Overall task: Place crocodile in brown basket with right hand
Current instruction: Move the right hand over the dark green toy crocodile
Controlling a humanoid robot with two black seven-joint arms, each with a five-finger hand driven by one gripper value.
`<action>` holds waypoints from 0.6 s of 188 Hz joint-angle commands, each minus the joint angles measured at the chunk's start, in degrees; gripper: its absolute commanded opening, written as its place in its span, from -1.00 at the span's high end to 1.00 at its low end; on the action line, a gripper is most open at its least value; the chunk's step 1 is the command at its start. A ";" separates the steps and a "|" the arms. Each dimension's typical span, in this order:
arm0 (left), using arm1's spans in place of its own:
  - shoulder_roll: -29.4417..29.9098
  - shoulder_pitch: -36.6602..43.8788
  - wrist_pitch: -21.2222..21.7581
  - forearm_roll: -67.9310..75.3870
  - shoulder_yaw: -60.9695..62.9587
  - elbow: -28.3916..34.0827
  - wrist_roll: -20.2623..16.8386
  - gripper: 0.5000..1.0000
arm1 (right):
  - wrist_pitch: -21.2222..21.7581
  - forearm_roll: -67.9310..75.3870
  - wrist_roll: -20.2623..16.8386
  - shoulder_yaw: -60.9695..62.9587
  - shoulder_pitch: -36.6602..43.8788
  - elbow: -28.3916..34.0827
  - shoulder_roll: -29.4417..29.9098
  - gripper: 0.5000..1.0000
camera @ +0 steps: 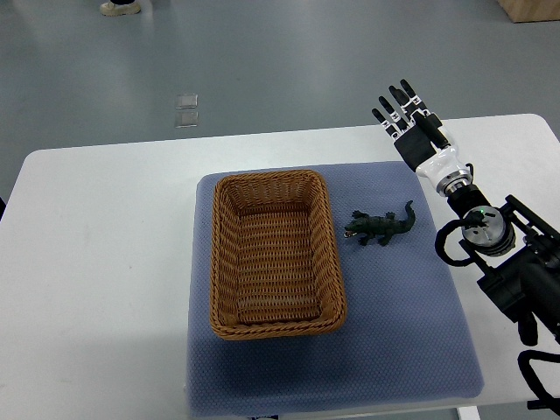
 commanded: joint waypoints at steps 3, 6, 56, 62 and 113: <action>0.00 0.00 -0.04 -0.01 0.01 -0.05 0.00 -1.00 | -0.12 -0.02 0.00 0.01 0.07 0.00 -0.30 -0.71; 0.00 0.00 -0.04 0.08 0.10 -0.05 0.00 -1.00 | -0.12 -0.02 0.00 0.01 0.07 0.00 -0.30 -0.71; 0.00 0.00 0.05 0.08 0.01 0.04 0.00 -1.00 | 0.41 -0.46 -0.70 -1.83 0.95 0.00 -1.27 -0.71; 0.00 0.00 0.05 0.08 0.01 0.04 0.00 -1.00 | 0.76 -1.43 -0.79 -3.33 1.21 0.00 -1.97 -0.71; 0.00 0.00 -0.04 0.08 0.01 0.04 0.00 -1.00 | 2.96 -17.69 -4.92 -17.92 10.44 0.00 -10.24 -0.71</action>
